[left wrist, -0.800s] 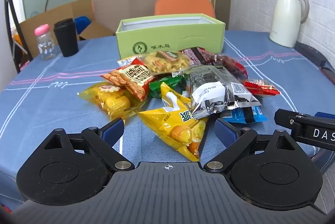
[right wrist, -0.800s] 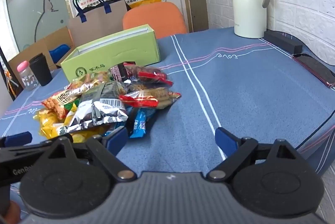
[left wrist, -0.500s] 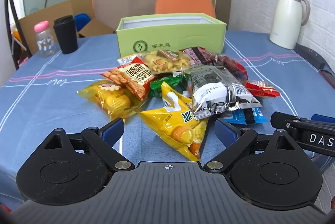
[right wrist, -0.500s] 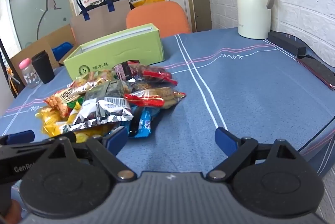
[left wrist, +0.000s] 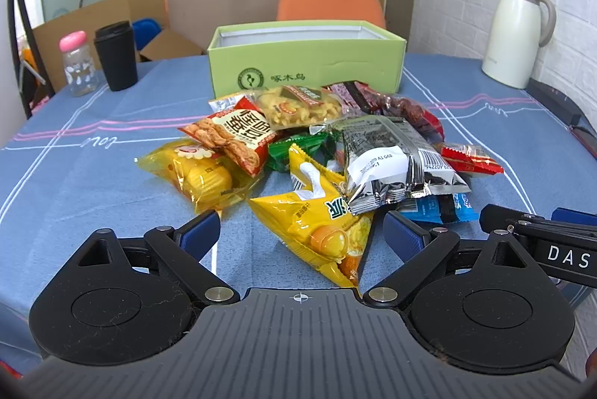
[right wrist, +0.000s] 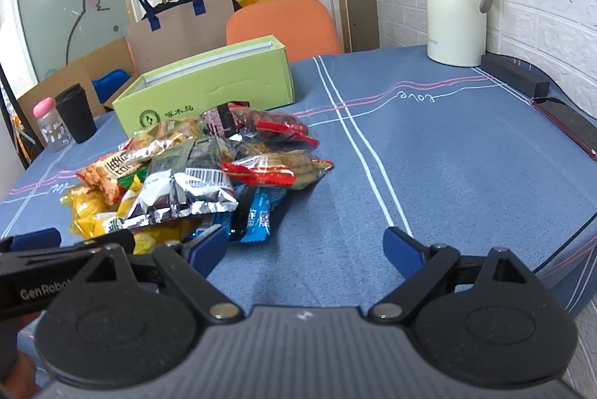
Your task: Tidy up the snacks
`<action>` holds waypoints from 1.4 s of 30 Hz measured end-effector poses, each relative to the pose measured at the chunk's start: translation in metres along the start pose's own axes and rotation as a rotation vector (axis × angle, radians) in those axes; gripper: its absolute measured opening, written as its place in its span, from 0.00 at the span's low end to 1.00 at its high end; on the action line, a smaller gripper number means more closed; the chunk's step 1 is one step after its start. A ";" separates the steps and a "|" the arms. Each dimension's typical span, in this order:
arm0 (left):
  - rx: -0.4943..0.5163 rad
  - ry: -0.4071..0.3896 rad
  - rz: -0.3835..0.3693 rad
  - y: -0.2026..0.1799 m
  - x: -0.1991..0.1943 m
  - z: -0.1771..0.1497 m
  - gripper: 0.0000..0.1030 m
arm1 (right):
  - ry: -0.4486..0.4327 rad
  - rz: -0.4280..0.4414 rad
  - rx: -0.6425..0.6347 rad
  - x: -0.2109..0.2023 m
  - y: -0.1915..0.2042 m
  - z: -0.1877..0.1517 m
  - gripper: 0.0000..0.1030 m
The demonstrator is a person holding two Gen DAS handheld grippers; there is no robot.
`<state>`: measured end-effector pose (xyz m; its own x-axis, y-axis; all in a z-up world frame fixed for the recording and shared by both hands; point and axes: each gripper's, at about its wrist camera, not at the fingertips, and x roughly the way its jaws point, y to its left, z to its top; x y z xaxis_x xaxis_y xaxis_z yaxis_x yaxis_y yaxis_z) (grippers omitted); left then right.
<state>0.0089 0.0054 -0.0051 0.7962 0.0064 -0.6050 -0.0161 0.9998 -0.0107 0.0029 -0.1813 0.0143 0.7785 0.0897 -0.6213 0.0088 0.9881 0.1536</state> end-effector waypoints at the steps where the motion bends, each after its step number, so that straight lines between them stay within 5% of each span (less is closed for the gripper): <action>1: 0.000 0.000 0.000 0.000 0.000 0.000 0.81 | 0.000 -0.002 -0.001 0.000 0.001 0.000 0.90; 42: -0.033 -0.019 -0.006 0.013 -0.003 0.018 0.85 | -0.001 -0.028 -0.060 0.011 0.011 0.010 0.90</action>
<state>0.0167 0.0190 0.0107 0.8075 0.0011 -0.5899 -0.0309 0.9987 -0.0404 0.0177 -0.1710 0.0172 0.7793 0.0615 -0.6236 -0.0066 0.9959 0.0899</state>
